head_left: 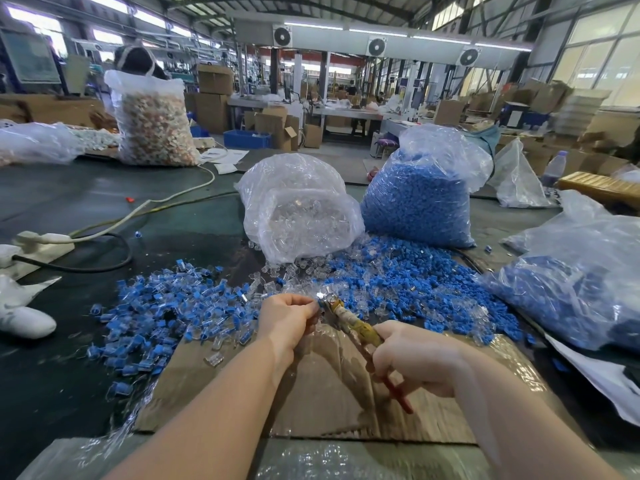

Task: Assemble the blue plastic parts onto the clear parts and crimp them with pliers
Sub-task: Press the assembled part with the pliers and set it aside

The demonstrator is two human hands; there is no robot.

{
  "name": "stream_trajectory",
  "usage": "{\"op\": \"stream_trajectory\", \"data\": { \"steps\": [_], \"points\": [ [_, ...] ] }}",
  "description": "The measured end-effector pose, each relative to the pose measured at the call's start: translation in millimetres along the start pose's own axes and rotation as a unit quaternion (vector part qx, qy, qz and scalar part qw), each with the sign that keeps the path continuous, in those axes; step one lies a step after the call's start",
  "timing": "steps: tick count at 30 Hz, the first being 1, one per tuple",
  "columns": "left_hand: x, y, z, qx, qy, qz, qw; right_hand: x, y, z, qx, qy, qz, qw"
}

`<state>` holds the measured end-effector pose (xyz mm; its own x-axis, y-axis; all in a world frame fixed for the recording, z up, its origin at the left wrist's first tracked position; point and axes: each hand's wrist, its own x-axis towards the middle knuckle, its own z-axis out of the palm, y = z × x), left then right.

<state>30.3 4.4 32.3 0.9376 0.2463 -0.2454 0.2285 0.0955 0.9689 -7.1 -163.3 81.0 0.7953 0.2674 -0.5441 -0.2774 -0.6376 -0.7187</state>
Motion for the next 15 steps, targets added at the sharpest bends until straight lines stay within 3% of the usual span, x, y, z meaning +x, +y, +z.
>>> {"op": "stream_trajectory", "data": {
  "steps": [15],
  "points": [
    [-2.8,0.0,4.6,-0.023,-0.001,0.007,1.000,4.2,5.9,12.9,-0.096,0.102,-0.027,0.990]
  ]
}}
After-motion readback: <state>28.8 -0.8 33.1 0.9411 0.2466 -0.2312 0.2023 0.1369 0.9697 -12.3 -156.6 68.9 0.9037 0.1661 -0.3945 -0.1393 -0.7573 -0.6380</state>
